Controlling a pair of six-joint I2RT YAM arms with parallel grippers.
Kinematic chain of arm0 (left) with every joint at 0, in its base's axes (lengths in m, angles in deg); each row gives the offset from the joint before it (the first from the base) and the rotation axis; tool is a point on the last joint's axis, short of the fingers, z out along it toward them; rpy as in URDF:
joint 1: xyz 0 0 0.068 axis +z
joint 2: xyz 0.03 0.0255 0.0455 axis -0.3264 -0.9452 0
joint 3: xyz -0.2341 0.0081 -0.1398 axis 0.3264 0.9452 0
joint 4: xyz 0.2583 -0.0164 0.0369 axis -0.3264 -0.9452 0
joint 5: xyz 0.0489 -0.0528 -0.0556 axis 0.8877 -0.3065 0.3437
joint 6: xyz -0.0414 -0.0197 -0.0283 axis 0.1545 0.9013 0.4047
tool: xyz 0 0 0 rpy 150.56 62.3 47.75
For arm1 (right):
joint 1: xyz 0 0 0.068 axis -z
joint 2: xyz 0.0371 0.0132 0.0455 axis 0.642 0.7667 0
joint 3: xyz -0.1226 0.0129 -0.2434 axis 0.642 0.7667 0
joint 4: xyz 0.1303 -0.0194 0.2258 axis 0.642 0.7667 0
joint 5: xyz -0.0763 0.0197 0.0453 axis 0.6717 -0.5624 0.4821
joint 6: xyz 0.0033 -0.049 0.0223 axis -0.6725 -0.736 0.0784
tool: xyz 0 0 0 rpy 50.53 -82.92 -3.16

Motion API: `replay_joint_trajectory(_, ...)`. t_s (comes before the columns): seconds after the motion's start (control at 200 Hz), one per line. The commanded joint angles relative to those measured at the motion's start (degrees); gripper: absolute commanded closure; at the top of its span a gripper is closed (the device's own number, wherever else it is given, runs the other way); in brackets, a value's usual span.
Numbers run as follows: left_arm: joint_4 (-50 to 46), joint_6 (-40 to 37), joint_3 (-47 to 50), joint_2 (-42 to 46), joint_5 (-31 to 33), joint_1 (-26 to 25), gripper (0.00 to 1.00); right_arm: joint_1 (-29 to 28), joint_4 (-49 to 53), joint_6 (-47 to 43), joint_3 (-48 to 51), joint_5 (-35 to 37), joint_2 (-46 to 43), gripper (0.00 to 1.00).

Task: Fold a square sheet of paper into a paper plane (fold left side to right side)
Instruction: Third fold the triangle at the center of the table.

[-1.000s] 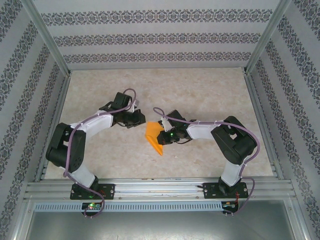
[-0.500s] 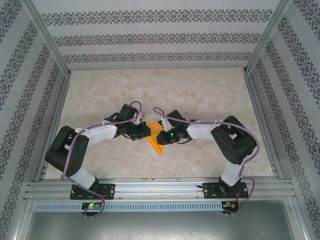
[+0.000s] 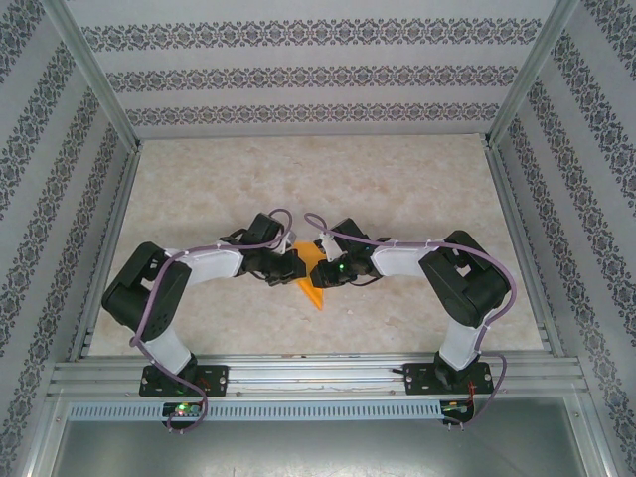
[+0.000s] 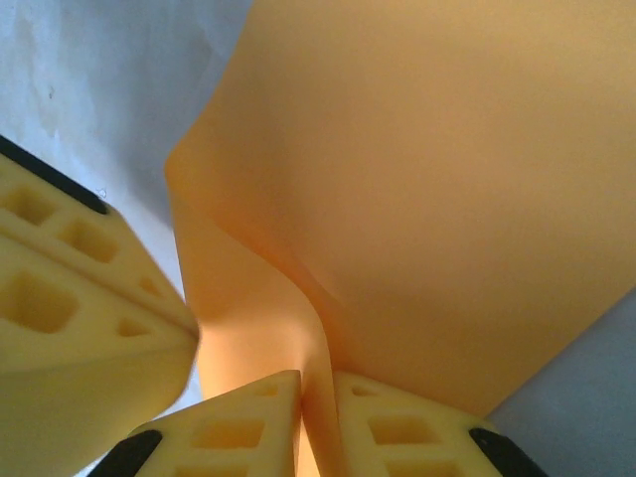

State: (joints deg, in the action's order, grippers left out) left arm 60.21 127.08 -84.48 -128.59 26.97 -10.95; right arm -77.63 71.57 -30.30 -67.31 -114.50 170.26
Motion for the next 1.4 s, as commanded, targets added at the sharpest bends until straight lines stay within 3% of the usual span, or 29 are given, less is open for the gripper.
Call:
replay_joint_trajectory(0.0, 1.7, 0.5, -1.1, -1.4, -0.1, -0.9, 0.90, 0.6, 3.5, -1.1, 0.6, 1.8, 1.9, 0.81)
replay_joint_trajectory(0.684, -1.5, -2.3, -1.6, -3.8, 3.1, -0.9, 0.90, 0.7, 3.9, -1.3, 0.6, 2.0, 2.0, 0.81)
replay_joint_trajectory(1.114, 1.5, -1.5, -1.1, -6.8, 3.8, -0.9, 0.90, 0.6, 4.0, -1.0, 0.3, 1.9, 1.7, 0.79)
replay_joint_trajectory(1.394, 0.1, -2.1, -1.1, -8.2, 4.2, -0.9, 0.92, 2.6, 4.0, 0.9, -2.2, -0.9, -2.0, 0.71)
